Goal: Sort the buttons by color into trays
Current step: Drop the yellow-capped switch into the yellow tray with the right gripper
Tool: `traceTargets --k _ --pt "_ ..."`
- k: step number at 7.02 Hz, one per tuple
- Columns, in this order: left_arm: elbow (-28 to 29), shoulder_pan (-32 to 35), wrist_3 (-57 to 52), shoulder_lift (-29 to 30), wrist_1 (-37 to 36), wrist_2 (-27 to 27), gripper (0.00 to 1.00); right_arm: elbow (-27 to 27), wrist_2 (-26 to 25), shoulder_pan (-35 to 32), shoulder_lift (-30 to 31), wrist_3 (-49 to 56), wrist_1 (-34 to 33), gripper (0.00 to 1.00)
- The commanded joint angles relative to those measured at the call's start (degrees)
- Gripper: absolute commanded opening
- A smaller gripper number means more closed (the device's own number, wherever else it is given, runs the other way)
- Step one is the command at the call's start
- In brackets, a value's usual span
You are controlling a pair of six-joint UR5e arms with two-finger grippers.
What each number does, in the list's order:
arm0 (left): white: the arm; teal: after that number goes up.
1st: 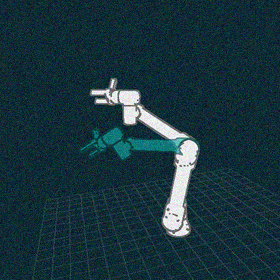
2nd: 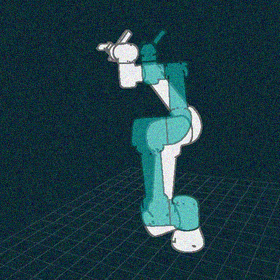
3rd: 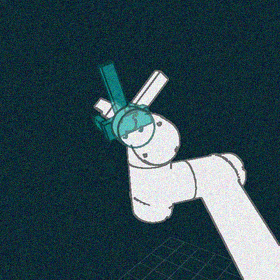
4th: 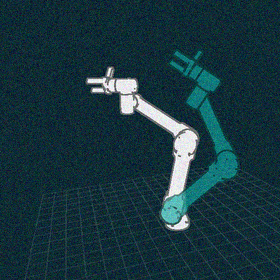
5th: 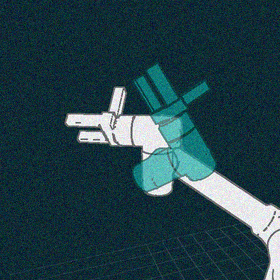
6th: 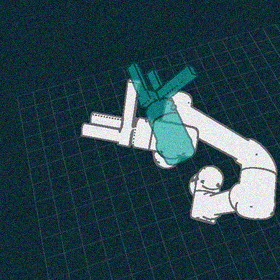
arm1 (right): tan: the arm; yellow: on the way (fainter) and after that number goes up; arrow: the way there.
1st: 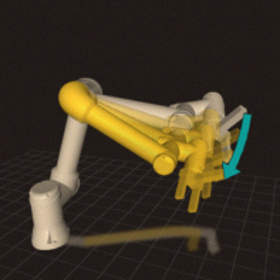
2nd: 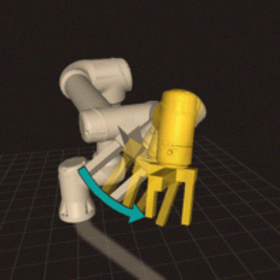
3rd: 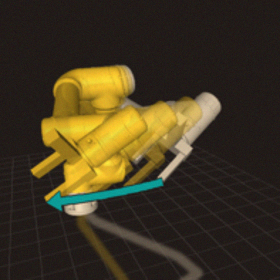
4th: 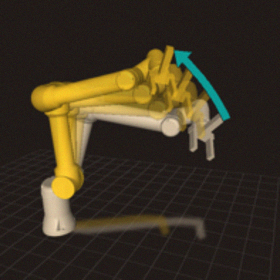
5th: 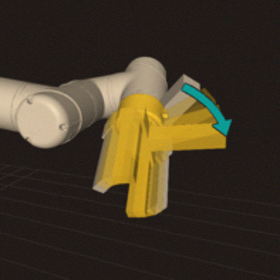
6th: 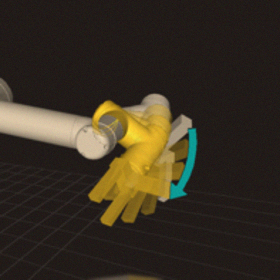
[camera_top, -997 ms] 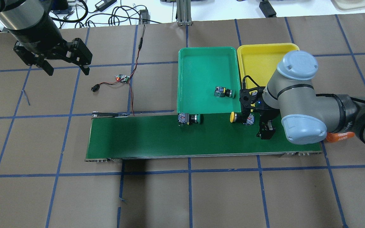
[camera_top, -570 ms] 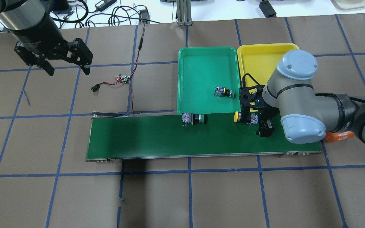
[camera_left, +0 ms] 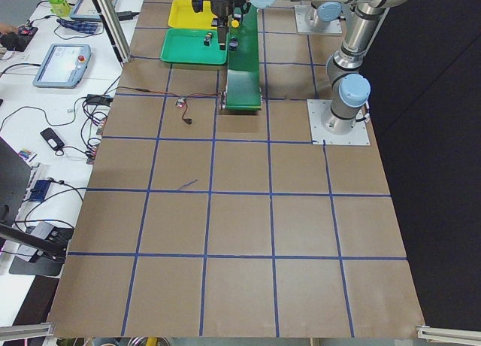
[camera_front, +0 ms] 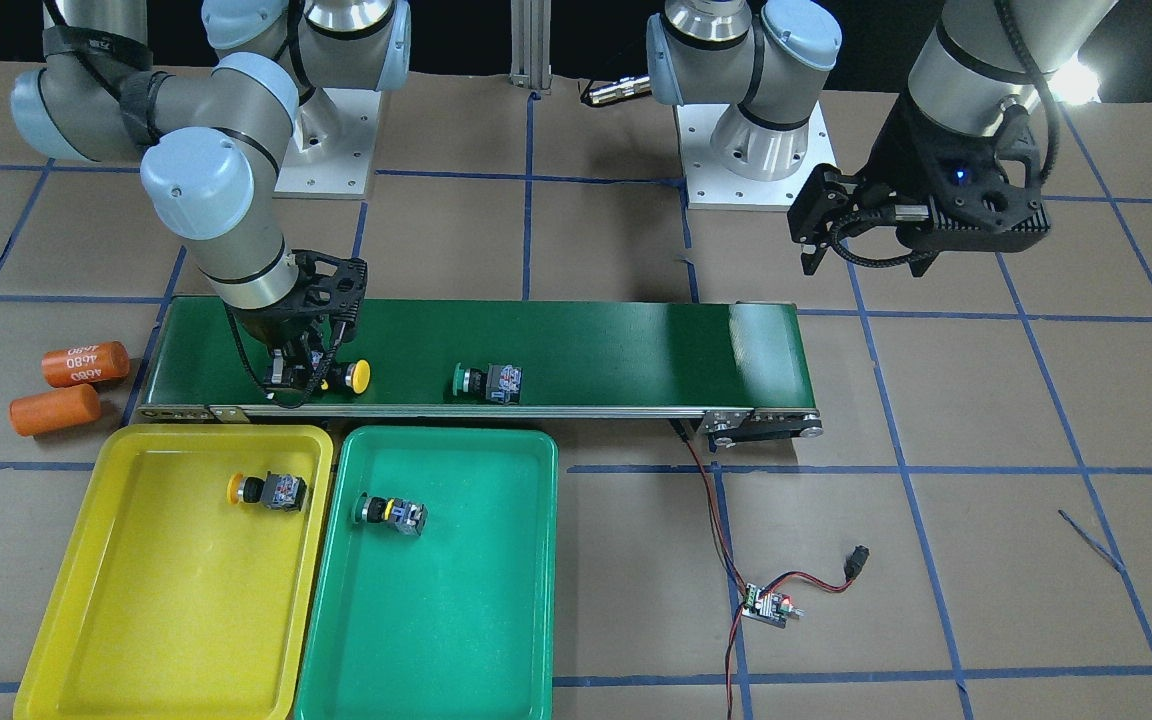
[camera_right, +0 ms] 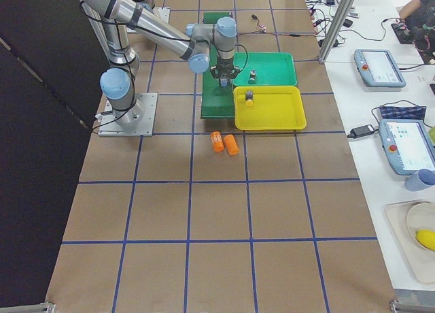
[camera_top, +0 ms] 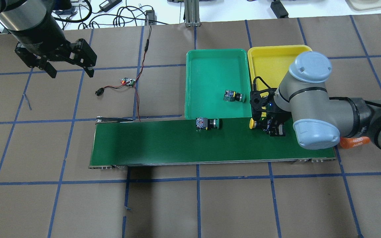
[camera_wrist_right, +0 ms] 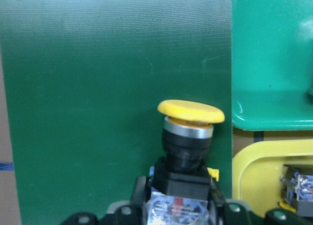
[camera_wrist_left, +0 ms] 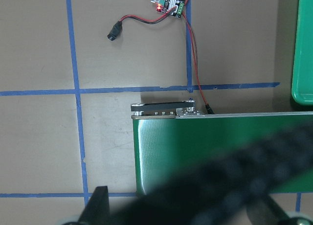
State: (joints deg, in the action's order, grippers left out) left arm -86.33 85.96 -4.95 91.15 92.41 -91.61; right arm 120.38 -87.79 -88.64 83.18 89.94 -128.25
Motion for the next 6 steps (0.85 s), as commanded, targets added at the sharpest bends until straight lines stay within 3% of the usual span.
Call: traceTargets --k 1,2,3,5,6 --pt "-0.06 0.00 0.03 -0.01 -0.03 0.03 1.00 -2.93 -0.19 0.92 -0.65 3.64 -2.26 0.16" --pt "0.02 0.00 -0.06 -0.01 -0.03 -0.06 1.00 -6.52 0.07 2.06 -1.79 2.79 -2.26 0.24" --pt "0.02 -0.09 -0.06 -0.01 -0.12 -0.06 1.00 -9.25 0.60 4.07 -6.06 3.57 -2.79 0.26" --pt "0.02 -0.09 -0.06 -0.01 -0.12 -0.06 1.00 -11.73 1.39 10.31 -16.26 11.51 -12.25 0.26" --pt "0.02 -0.09 -0.06 -0.01 -0.12 -0.06 1.00 -11.66 2.26 10.51 -16.47 11.57 -12.28 0.28"
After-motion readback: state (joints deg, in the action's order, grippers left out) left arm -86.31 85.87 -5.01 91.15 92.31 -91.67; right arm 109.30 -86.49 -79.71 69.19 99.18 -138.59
